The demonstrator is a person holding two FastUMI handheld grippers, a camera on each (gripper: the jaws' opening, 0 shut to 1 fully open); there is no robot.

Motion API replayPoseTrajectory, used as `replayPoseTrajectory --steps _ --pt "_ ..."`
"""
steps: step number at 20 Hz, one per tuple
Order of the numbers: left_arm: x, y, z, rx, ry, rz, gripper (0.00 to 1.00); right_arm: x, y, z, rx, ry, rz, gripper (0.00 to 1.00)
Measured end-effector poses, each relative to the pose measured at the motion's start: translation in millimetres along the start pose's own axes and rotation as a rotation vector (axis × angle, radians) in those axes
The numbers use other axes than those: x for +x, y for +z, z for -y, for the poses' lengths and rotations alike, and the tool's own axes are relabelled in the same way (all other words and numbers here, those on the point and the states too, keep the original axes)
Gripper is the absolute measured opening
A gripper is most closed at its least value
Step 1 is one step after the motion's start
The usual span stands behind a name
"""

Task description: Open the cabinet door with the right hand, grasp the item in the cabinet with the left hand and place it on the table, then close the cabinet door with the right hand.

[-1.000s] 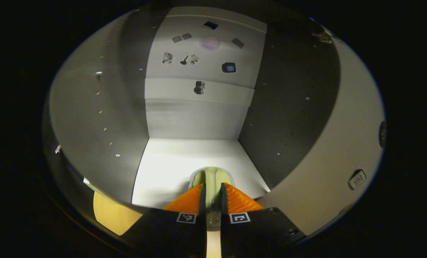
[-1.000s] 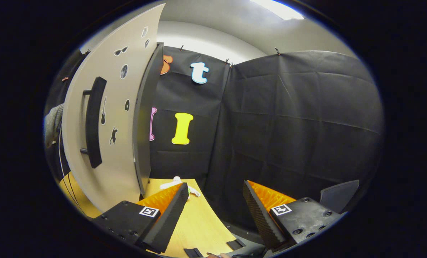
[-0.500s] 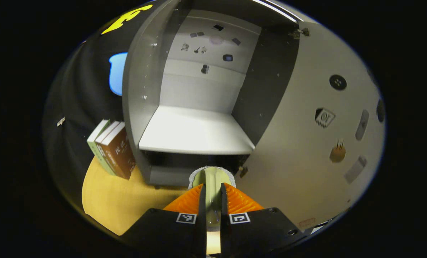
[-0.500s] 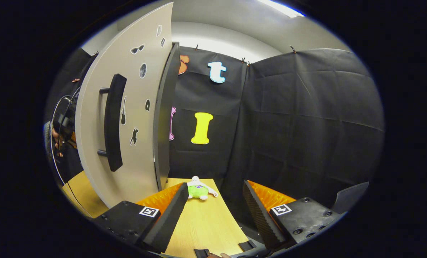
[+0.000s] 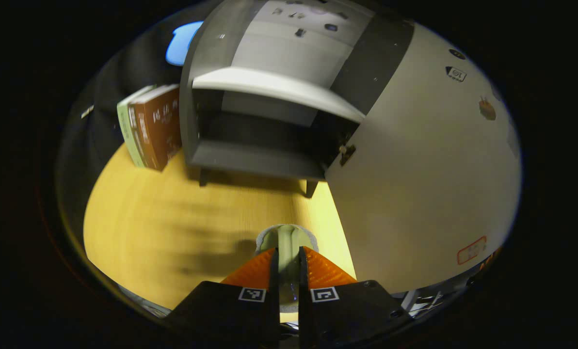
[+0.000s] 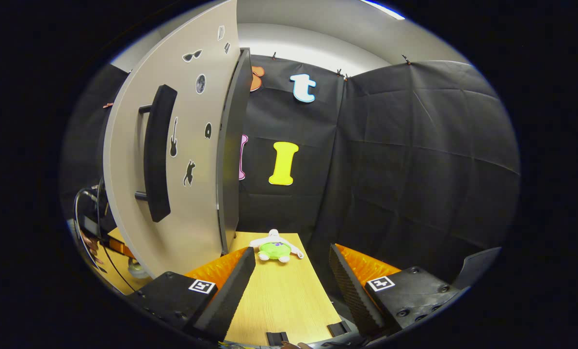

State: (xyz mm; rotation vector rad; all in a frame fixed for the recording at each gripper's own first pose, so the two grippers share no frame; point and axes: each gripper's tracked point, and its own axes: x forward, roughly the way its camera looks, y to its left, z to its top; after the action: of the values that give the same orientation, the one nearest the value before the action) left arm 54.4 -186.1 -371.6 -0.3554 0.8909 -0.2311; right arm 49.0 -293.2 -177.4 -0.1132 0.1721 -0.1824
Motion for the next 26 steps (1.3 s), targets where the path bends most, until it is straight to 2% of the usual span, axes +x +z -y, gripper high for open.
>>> replayPoseTrajectory --steps 4,6,10,13,16,20,26 --pt "30 -53 -12 -0.002 0.051 -0.052 0.22 4 -1 -4 -0.013 0.018 -0.012 0.98" --pt "39 -76 -14 0.010 0.069 -0.057 0.19 7 -5 -5 -0.022 0.018 -0.024 0.98" --pt "58 -101 -32 0.047 0.128 -0.016 0.19 9 -9 -4 -0.012 0.025 -0.035 0.98" --pt "66 -120 -46 0.025 0.168 -0.017 0.22 10 -14 -1 -0.003 0.021 -0.048 0.98" --pt "69 -132 -52 -0.014 0.174 -0.027 0.24 10 -16 0 -0.003 0.020 -0.058 0.97" --pt "72 -140 -57 0.017 0.188 -0.063 0.25 11 -18 -3 -0.011 0.026 -0.063 0.98" --pt "66 -143 -51 0.039 0.167 -0.095 0.37 10 -10 -11 0.009 0.054 -0.042 0.98"
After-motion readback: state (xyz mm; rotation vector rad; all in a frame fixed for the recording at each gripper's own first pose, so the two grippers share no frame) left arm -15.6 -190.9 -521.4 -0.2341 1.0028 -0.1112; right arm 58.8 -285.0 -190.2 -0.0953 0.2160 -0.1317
